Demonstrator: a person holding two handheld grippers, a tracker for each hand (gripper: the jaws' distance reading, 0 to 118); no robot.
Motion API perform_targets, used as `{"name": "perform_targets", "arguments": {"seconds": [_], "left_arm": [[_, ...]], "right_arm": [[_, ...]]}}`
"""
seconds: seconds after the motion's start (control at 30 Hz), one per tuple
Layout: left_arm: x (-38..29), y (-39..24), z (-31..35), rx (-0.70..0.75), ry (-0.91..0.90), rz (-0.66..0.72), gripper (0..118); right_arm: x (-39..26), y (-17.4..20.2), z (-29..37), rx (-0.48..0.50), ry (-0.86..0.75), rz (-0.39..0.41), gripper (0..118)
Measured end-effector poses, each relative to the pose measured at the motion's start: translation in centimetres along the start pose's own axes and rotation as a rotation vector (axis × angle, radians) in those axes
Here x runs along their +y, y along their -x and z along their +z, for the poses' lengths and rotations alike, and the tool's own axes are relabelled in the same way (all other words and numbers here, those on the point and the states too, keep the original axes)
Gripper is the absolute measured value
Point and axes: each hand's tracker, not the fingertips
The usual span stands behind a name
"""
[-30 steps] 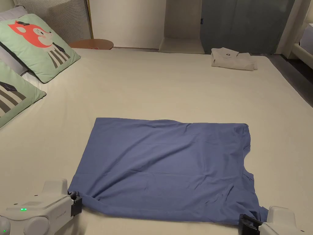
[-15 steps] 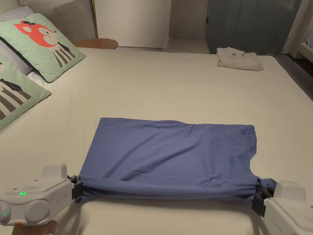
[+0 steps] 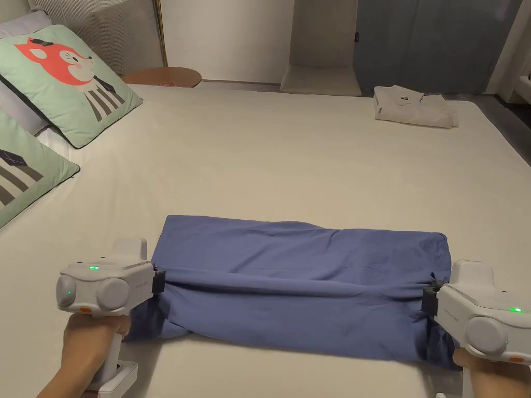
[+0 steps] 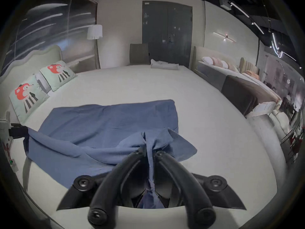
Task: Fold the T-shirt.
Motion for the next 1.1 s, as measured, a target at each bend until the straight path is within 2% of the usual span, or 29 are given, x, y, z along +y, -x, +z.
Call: {"name": "perform_targets", "arguments": {"seconds": [0.23,0.3,0.43,0.47,0.5,0.53,0.57,0.63,0.67,0.83,1.0,1.07,1.1], "left_arm": [[-0.4,-0.8,-5.9,0.034,0.128,-0.019,1],[-0.9,-1.2,-5.8,0.042,0.118,-0.029,1],[-0.8,-1.4,-5.1,0.05,0.106,-0.073,4],[-0.7,-1.4,-4.8,0.046,0.108,-0.069,10],[-0.4,-1.2,-4.4,0.041,0.111,-0.048,24],[-0.2,-1.2,-3.8,0.037,0.105,-0.026,54],[0.1,-1.2,-2.9,0.015,0.071,0.009,77],[0.7,-1.6,-0.4,-0.009,-0.018,0.049,110],[1.0,-1.9,1.1,-0.024,-0.065,0.064,109],[1.8,-3.1,7.8,-0.074,-0.302,0.043,109],[0.5,-5.3,14.5,-0.092,-0.518,0.034,109],[-0.6,-6.2,16.3,-0.072,-0.592,0.042,108],[-1.1,-6.5,17.0,-0.067,-0.612,0.039,106]], "right_arm": [[0.2,0.3,-5.6,-0.016,0.129,0.046,7],[-0.5,0.1,-6.4,-0.015,0.177,0.026,7],[-0.6,0.0,-4.9,-0.013,0.148,-0.001,7],[-0.5,0.2,-4.8,-0.011,0.152,-0.002,9],[-0.3,0.2,-4.0,-0.013,0.126,-0.013,17],[0.0,0.3,-3.1,-0.01,0.078,-0.019,40],[0.3,0.3,-2.0,-0.007,0.038,-0.006,64],[1.5,0.9,1.0,0.007,-0.036,0.02,106],[1.9,1.0,2.7,0.026,-0.085,0.019,110],[3.0,1.9,10.6,0.058,-0.286,0.075,110],[1.8,2.8,16.7,0.056,-0.492,0.061,110],[1.0,3.0,18.5,0.047,-0.537,0.045,106],[0.6,3.1,19.2,0.041,-0.559,0.042,100]]}}
